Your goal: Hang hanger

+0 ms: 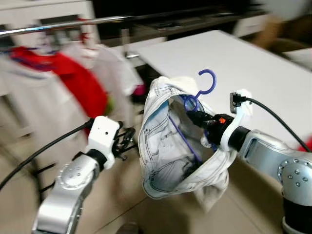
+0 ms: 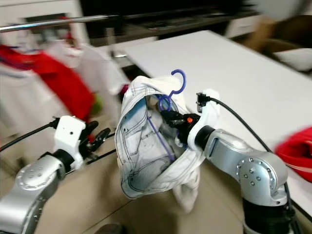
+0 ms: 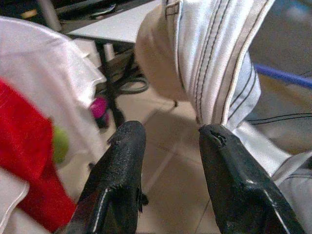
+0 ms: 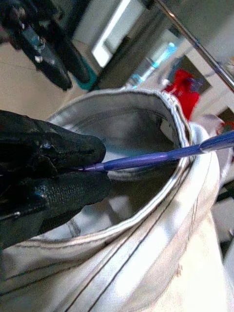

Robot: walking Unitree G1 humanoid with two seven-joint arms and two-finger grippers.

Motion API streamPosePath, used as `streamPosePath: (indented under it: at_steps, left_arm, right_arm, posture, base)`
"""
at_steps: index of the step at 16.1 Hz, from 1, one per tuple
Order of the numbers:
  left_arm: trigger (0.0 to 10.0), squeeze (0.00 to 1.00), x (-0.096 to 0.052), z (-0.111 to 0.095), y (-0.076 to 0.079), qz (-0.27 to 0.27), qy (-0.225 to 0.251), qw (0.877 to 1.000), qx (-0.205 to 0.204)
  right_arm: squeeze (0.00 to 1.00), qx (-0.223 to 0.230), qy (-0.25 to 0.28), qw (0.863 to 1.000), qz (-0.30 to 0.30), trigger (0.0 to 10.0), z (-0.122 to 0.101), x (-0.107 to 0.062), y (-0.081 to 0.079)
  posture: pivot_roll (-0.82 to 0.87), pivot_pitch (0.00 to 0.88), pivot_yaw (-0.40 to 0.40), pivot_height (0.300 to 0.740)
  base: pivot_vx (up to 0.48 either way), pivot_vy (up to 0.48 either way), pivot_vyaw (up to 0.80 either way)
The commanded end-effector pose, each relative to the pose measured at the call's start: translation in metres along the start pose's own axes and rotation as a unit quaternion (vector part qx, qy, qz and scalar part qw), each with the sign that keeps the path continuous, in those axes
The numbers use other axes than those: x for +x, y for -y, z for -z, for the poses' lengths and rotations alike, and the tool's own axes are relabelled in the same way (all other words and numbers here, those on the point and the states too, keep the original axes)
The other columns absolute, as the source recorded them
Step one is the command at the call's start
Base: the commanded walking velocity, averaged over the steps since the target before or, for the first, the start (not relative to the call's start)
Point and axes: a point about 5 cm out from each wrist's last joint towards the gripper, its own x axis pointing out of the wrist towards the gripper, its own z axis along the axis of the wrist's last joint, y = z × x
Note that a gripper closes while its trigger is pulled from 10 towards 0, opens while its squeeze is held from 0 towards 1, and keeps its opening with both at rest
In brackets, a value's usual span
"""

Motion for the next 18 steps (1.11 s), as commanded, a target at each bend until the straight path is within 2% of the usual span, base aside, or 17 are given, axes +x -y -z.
streamPosePath:
  at_steps: [1, 5, 6, 8, 11, 12, 15, 18]
  left_arm:
    - [10.0, 0.00, 0.002, 0.002, -0.002, -0.010, -0.008, 1.000, 0.006]
    - [10.0, 0.00, 0.010, 0.007, -0.007, -0.042, -0.011, 0.999, 0.004]
    - [10.0, 0.00, 0.012, 0.006, -0.005, -0.034, -0.009, 0.999, 0.005]
    - [10.0, 0.00, 0.017, 0.007, 0.005, 0.006, -0.007, 1.000, 0.020]
    - [10.0, 0.00, 0.020, 0.009, -0.002, -0.024, -0.008, 0.999, 0.032]
    - [10.0, 0.00, 0.025, 0.006, -0.006, -0.030, -0.004, 0.999, 0.036]
    - [10.0, 0.00, 0.026, 0.007, -0.003, -0.020, -0.010, 0.998, 0.052]
    - [10.0, 0.00, 0.018, 0.011, -0.005, -0.039, -0.008, 0.999, 0.029]
  right_arm:
    - [0.00, -0.021, 0.026, 0.999, -0.008, 10.0, -0.009, 0.001, -0.002]
    - [0.00, -0.038, 0.039, 0.998, -0.011, 10.0, -0.002, 0.005, 0.008]
    - [0.00, -0.040, 0.038, 0.998, -0.011, 10.0, -0.002, 0.007, 0.010]
    - [0.00, -0.062, 0.037, 0.997, -0.008, 10.0, 0.002, 0.012, 0.019]
    - [0.00, -0.062, 0.040, 0.997, -0.005, 10.0, 0.005, 0.011, 0.025]
    - [0.00, -0.083, 0.035, 0.996, -0.005, 10.0, 0.002, 0.016, 0.030]
    - [0.00, -0.116, 0.033, 0.993, -0.010, 10.0, -0.003, 0.019, 0.036]
    - [0.00, -0.106, 0.041, 0.994, 0.000, 10.0, 0.001, 0.017, 0.038]
  posture:
    - [0.04, 0.000, -0.048, 0.740]
    - [0.03, 0.000, -0.053, 0.740]
    - [0.02, 0.000, -0.023, 0.740]
    - [0.02, 0.000, -0.026, 0.740]
    - [0.03, 0.000, -0.043, 0.740]
    - [0.03, 0.000, -0.043, 0.740]
    - [0.03, 0.000, -0.041, 0.740]
    - [0.05, 0.000, -0.077, 0.740]
  base:
    - [0.000, 0.000, 0.80]
    - [0.000, 0.000, 0.79]
    - [0.000, 0.000, 0.78]
    - [0.000, 0.000, 0.77]
    - [0.000, 0.000, 0.77]
    - [0.000, 0.000, 0.77]
    - [0.000, 0.000, 0.78]
    - [0.000, 0.000, 0.78]
